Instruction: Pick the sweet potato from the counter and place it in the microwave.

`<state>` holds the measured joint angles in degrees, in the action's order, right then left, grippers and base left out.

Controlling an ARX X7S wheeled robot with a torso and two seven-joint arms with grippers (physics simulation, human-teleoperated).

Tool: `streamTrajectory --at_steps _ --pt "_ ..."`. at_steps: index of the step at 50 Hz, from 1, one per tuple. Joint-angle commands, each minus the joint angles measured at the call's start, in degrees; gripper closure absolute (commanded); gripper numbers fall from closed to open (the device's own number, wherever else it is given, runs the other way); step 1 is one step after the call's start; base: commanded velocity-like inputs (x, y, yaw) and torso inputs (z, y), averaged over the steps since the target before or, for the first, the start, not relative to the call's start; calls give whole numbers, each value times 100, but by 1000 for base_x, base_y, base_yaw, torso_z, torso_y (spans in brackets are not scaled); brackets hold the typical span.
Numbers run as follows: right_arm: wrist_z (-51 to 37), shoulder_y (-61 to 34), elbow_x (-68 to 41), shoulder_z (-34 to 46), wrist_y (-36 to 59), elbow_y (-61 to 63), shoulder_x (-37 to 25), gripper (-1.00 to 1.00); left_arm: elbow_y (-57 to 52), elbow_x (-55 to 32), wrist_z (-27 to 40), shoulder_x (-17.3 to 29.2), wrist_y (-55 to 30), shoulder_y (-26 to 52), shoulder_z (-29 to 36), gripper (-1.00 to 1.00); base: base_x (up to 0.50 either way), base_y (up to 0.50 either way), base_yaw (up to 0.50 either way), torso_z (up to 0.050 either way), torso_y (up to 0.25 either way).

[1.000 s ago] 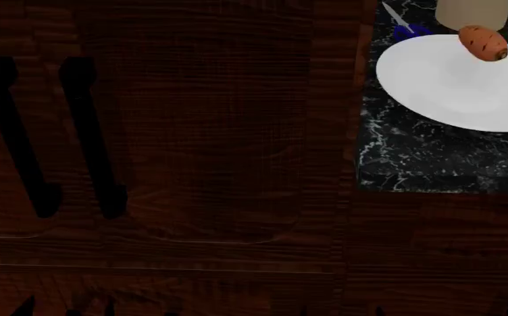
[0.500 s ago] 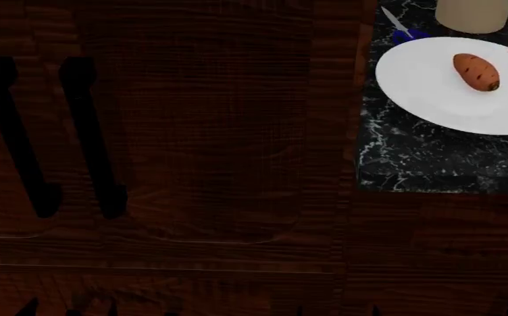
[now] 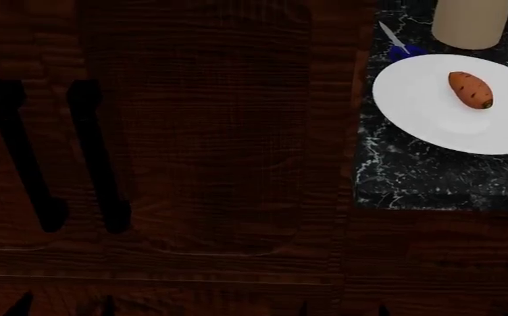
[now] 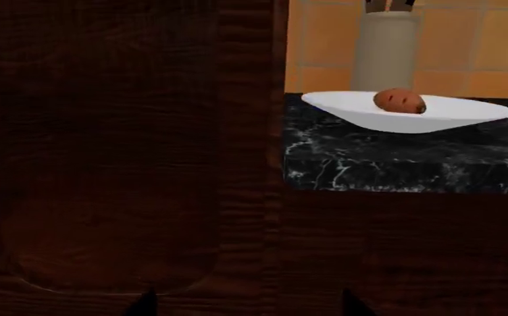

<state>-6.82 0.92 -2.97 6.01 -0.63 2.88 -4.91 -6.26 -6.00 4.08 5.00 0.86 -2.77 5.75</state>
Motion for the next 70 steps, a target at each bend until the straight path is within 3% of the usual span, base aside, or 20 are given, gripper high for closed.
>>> streamTrajectory --at_steps 1,10,20,22,24,25,26,27,28,29,30,31,45,52,70 --pt "-302 145 71 -54 44 706 -148 -100 -472 -96 101 141 -248 7 77 -100 0 0 0 50 20" --pt "-788 684 334 -701 1039 3518 -504 -100 -1714 -376 224 298 -971 -42 33 -100 0 0 0 50 20" --pt "-950 834 660 -1271 2061 5682 -752 -100 -2465 -611 353 424 -1611 70 5 -100 0 0 0 50 19" --pt "-664 913 825 -1582 1715 5711 -470 -100 -2591 -647 378 441 -1684 111 -5 -100 0 0 0 50 19" --pt "331 815 1161 -2191 1207 5712 465 -100 -2661 -541 408 470 -1603 125 33 -100 0 0 0 50 19" --pt "356 865 1081 -2323 1075 5712 484 -100 -2701 -589 425 471 -1672 144 10 -100 0 0 0 50 20" --pt "-503 1724 222 -3183 215 5712 -376 -100 -3561 -1328 650 573 -2531 518 -282 -100 0 0 0 0 0" --pt "-1363 2584 -638 -3850 -644 5712 -1235 -100 -3870 -1382 684 592 -2977 563 -307 -100 0 0 0 0 0" --pt "-2222 3443 -771 -3884 -1326 5712 -2094 -100 -3989 -1465 719 613 -3132 632 -332 -100 0 0 0 0 0" --pt "-3082 4302 -789 -3939 -1348 5712 -2954 -100 -4074 -1530 762 624 -3262 697 -359 -100 0 0 0 0 0" --pt "-3521 4408 -922 -4584 -1876 5712 -2517 -100 -4510 -1869 965 778 -4080 1150 -548 -100 0 0 0 0 0" --pt "-3190 4407 -988 -4711 -2037 5712 -2175 -100 -4587 -1935 1004 805 -4221 1226 -580 -100 0 0 0 0 0" --pt "-2083 4408 -1327 -5319 -2786 5712 -1025 -100 -4773 -2302 1206 963 -4863 1647 -718 -100 0 0 0 0 0" --pt "-2189 4408 -1284 -5183 -2757 5712 -1158 -100 -4741 -2285 1213 992 -4778 1591 -676 -100 0 -30 0 0 0" --pt "-2228 4408 -1316 -5055 -2696 5712 -1311 -100 -4750 -2410 1294 1010 -4783 1582 -603 -100 0 -497 0 0 0"
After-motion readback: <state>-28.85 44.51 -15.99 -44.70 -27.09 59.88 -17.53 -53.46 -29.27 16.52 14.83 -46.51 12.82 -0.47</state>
